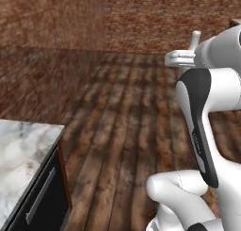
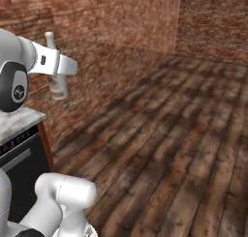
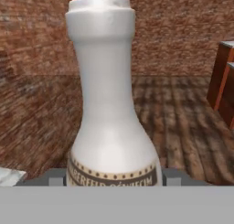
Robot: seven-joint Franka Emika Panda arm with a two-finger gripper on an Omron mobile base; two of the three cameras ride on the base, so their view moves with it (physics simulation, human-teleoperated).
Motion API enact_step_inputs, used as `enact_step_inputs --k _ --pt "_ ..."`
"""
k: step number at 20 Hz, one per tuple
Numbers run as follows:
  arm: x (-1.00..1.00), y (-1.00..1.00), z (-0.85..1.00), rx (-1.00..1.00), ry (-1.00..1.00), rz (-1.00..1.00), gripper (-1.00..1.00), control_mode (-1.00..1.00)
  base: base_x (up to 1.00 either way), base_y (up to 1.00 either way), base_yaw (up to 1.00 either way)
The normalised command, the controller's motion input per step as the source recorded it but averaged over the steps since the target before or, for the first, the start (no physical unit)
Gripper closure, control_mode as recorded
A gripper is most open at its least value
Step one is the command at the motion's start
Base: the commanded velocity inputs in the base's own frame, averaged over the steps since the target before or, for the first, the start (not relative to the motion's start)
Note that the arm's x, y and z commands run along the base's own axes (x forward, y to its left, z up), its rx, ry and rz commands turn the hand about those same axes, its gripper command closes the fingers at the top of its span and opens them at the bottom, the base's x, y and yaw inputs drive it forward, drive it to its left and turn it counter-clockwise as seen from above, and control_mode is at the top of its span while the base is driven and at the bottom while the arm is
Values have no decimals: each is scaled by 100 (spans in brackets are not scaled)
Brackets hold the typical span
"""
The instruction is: There is a bowl on the dining counter. Grab a lemon wedge from the fridge and place it in the bowl. Then get the liquor bottle and glass cup from the cabinet and place them next to the bowl.
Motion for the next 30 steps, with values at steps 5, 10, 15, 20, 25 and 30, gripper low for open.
enact_step_inputs --k 5,10,15,20,25,30 --pt "0 0 0 0 0 0 100 100 75 -4 -57" --pt "0 0 0 0 0 0 100 100 94 0 -47" --pt "0 0 0 0 0 0 100 100 100 0 -19" --pt "0 0 0 0 0 0 100 100 100 0 -2" --pt "0 0 0 0 0 0 100 100 100 0 0" --pt "0 0 0 0 0 0 100 100 100 0 0"
